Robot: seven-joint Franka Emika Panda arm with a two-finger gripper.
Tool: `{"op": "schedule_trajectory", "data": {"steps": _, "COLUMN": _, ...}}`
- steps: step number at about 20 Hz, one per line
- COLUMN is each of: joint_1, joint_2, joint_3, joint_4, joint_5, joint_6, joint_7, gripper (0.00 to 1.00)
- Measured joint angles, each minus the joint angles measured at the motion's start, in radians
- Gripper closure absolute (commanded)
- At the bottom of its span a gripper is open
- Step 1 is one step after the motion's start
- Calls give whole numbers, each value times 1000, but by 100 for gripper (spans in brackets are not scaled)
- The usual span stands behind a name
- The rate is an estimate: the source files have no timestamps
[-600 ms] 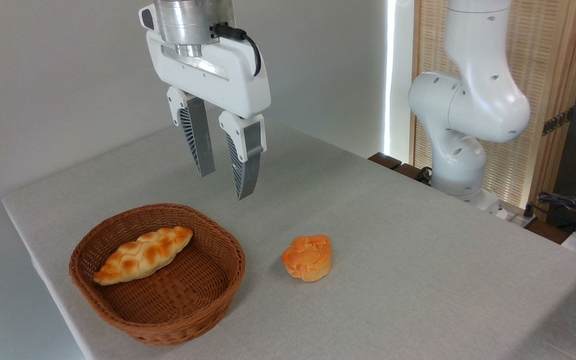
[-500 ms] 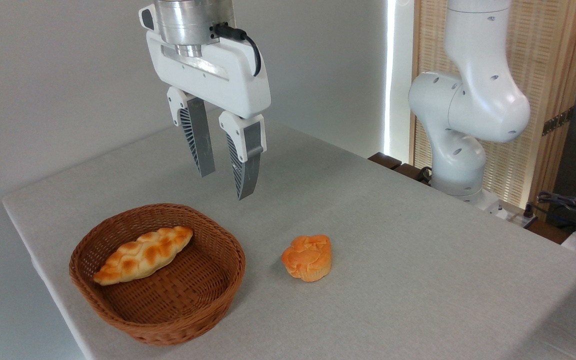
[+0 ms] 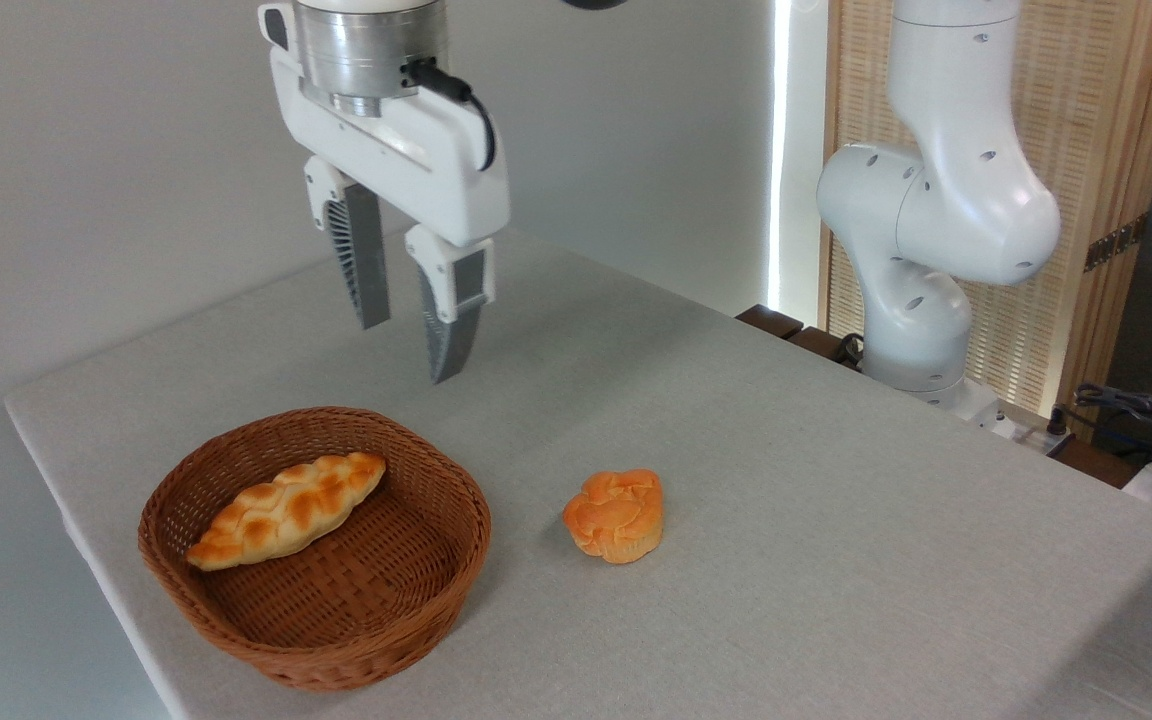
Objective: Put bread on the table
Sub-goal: 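Move the open gripper over the basket and lower onto the glazed roll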
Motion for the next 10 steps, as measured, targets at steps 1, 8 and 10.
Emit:
{"op": "schedule_trajectory", "data": {"steps": 1, "joint_1": -6, "joint_2": 8, "joint_3": -10, "joint_4": 0, "joint_5": -2, "joint_6": 15, "joint_7": 0, "gripper": 0}}
{"op": "schedule_trajectory", "data": {"steps": 8, "joint_1": -88, "joint_2": 163, "joint_3": -140, "joint_4": -3, "joint_5": 82, "joint_6": 298, "joint_7": -117, "gripper": 0}}
{"op": "schedule_trajectory", "data": {"steps": 10, "joint_1": -107, "joint_2": 192, "joint_3": -140, "joint_4": -6, "joint_5": 133, "joint_6": 333, "joint_7": -119, "gripper": 0}}
